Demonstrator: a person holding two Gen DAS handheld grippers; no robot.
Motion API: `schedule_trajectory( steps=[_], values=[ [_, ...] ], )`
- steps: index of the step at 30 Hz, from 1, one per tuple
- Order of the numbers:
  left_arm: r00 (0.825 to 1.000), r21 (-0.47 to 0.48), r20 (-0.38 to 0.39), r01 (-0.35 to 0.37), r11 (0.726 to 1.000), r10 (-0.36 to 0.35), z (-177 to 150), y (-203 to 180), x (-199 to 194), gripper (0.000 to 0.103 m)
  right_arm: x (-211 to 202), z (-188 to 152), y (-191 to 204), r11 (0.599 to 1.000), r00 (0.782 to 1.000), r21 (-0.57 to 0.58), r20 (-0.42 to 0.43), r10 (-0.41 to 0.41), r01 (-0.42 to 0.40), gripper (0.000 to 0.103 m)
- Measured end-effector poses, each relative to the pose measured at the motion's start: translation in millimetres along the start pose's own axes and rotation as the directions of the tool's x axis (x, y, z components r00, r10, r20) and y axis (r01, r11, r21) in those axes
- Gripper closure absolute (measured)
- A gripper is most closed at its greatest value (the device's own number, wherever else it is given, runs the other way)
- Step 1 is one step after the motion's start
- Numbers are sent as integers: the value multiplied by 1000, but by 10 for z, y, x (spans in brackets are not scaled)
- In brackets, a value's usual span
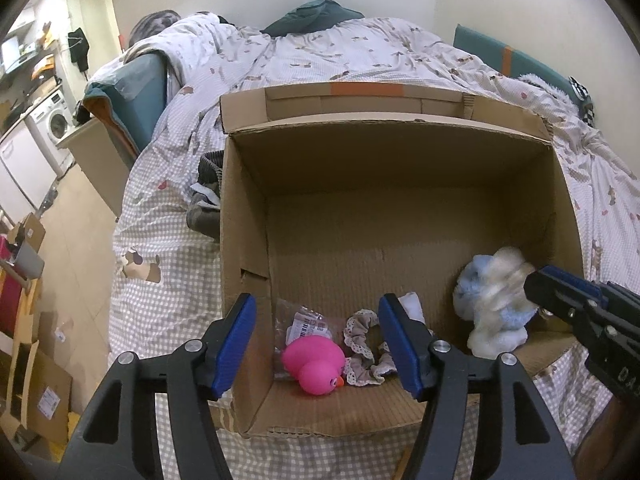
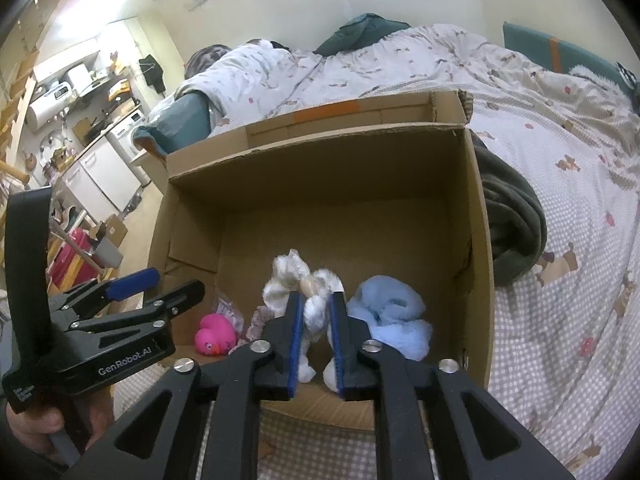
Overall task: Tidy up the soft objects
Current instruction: 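Open both grippers to release the duck and lace item into the box, then lift both grippers out of the box and back over the bed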
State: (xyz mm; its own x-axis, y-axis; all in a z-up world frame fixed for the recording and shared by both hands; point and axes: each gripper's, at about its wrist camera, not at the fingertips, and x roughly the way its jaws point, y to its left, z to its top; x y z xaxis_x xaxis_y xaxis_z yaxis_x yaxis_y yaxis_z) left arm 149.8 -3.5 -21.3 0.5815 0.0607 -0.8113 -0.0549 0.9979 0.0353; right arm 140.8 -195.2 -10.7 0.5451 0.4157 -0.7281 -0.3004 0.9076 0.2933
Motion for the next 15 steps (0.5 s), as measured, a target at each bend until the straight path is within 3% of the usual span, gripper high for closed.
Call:
schedule_trajectory(
  steps=[1, 2, 3, 15],
  values=[
    [1000, -3, -2, 0, 1000, 0, -1, 4, 4, 42, 5, 2, -13, 1000, 1000, 7, -1, -7, 7, 63],
    [1000, -5, -3, -1, 1000, 1, -1, 6, 8, 42, 2, 2, -30, 1000, 1000, 19, 2, -10, 10, 34],
    [1000, -6, -4, -2, 1000, 2, -3, 11, 11, 42, -21, 2, -56, 999, 1000, 40, 16, -1, 0, 28],
    [1000, 0, -4, -9, 1000, 9, -12, 7, 28, 42, -60, 21, -85, 997, 999, 70, 33, 12, -15, 28]
  ],
)
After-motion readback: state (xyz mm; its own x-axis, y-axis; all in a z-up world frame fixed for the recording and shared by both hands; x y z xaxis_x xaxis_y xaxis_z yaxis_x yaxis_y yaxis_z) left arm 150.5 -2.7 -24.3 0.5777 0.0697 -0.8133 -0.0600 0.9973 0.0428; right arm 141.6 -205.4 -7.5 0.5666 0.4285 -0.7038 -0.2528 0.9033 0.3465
